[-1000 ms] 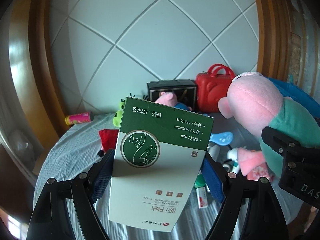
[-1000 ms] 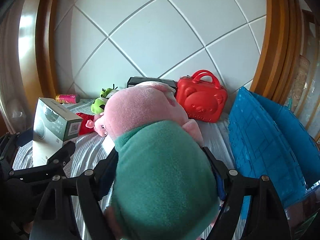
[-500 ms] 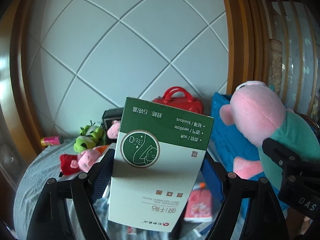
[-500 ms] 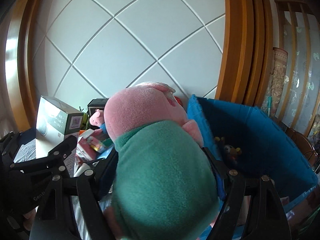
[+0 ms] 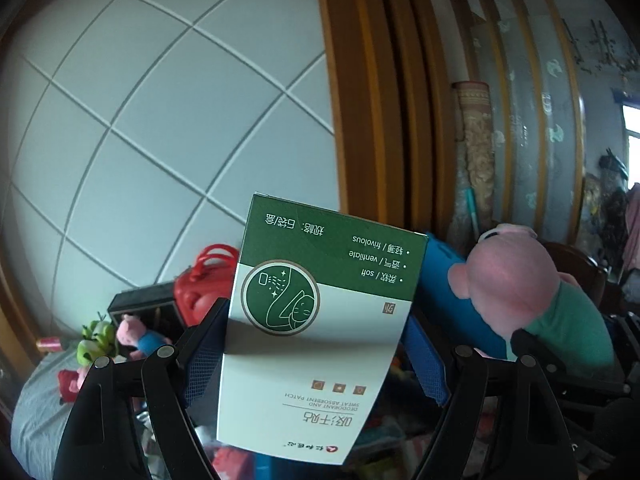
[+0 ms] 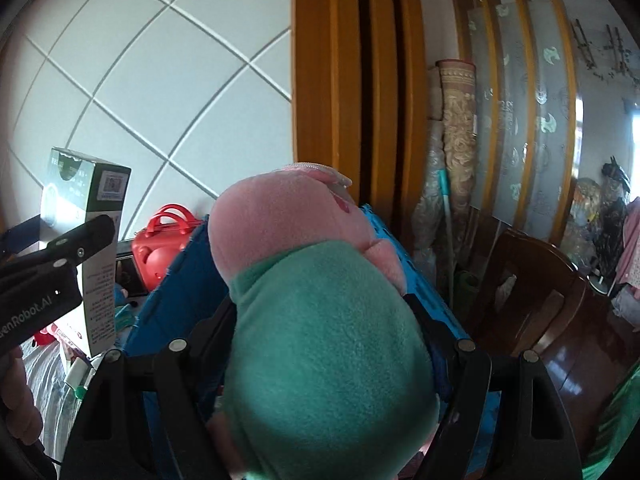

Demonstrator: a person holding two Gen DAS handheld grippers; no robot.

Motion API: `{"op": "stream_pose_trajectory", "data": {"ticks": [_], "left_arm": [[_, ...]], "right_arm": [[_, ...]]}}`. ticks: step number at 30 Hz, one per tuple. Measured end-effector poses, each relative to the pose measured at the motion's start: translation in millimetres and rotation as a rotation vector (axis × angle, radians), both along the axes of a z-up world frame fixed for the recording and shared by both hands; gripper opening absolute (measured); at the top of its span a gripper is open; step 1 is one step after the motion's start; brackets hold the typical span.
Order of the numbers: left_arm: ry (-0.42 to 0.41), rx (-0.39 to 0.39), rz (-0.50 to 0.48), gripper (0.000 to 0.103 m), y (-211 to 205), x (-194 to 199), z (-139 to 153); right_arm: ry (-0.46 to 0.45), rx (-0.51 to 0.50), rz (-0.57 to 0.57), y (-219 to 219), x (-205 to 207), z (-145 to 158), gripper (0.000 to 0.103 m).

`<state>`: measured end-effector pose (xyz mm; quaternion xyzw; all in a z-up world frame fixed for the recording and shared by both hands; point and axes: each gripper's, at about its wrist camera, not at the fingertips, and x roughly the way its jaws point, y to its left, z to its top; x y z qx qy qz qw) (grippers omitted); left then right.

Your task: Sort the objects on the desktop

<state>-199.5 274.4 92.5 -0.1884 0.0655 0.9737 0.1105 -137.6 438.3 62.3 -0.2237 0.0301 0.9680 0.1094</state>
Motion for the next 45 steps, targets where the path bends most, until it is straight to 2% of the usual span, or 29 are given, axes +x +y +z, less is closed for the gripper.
{"op": "stream_pose_trajectory", "data": {"ticks": [3,6,12,19,26,29,33,39,40,41,42,45], "left_arm": [[-0.085,-0.017,-0.034,0.082,34,-11,-26],[-0.154,-0.051,-0.043,0.082,53,-24,-55],[-0.268,-0.063,-0.037,0.083,69,-31,-99],[-0.299,-0.053,-0.035,0.085,77,-38,-108],[-0.387,-0.027,-0.048,0.086,72,-43,-120],[-0.342,-0.039,-0.04,0.086,73,-38,-120],[-0.322,-0.059,-0.048,0.086,76,-34,-121],[-0.312,-0.026,-0.047,0.086,70,-33,-117],[-0.301,-0.031,-0.042,0.086,68,-31,-117],[-0.289,-0.041,-0.035,0.086,65,-28,-116],[-0.277,-0.051,-0.028,0.086,63,-25,-115],[-0.248,-0.068,-0.015,0.086,51,-17,-110]], "right_arm": [[-0.045,-0.022,-0.023,32,5,-19,0.079],[-0.084,-0.042,-0.033,50,-10,-42,0.079],[-0.137,-0.067,-0.021,74,-29,-71,0.079],[-0.159,-0.095,0.01,90,-49,-86,0.079],[-0.16,-0.112,0.033,92,-53,-88,0.087],[-0.16,-0.117,0.032,90,-53,-89,0.087],[-0.16,-0.124,0.029,88,-52,-89,0.087],[-0.155,-0.138,0.013,87,-51,-89,0.087],[-0.15,-0.136,0.009,86,-50,-88,0.091],[-0.145,-0.131,0.006,84,-48,-86,0.1],[-0.14,-0.127,0.002,83,-47,-85,0.103],[-0.134,-0.128,0.011,74,-43,-82,0.103]]}}
